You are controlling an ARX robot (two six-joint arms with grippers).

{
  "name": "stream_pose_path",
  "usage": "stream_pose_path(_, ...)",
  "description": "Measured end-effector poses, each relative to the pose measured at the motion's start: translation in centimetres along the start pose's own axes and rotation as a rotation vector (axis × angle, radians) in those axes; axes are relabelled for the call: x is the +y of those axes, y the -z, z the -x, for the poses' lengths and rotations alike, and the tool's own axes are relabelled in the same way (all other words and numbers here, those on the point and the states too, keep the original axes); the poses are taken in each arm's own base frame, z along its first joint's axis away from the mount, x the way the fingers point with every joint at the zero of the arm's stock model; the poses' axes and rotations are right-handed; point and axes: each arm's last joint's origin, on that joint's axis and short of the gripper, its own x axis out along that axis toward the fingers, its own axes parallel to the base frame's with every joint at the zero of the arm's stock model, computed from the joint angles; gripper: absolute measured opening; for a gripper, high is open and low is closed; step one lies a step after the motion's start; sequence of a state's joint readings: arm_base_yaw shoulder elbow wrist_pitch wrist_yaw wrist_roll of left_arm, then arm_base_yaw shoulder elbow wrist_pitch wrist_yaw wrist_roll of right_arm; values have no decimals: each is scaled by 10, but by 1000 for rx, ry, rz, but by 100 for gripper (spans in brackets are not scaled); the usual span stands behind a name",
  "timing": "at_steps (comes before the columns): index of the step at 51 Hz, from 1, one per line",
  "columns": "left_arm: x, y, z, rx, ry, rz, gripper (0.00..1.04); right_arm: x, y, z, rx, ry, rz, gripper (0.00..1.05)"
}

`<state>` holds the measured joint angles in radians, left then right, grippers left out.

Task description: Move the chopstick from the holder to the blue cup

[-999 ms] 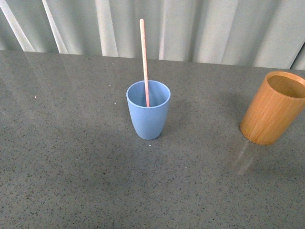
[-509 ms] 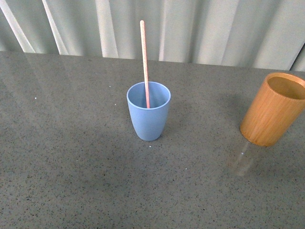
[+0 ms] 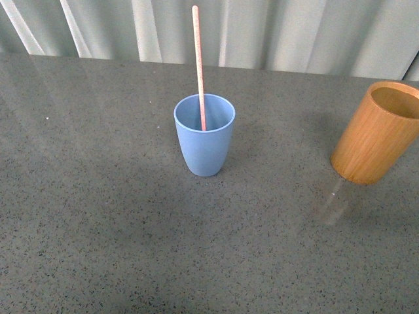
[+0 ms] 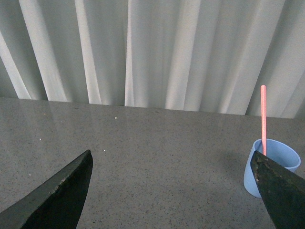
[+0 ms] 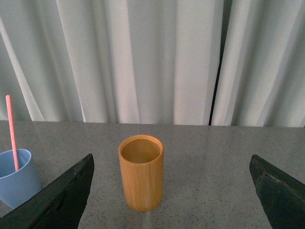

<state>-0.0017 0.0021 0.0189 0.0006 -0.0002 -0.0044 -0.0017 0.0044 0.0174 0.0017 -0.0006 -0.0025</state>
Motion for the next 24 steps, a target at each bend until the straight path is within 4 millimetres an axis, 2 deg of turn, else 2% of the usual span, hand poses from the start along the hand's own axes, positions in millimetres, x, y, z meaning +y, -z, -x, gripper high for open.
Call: stream_pose_path(24,0,0,0,0,0,0,98,0,0,0,0,0,0,95)
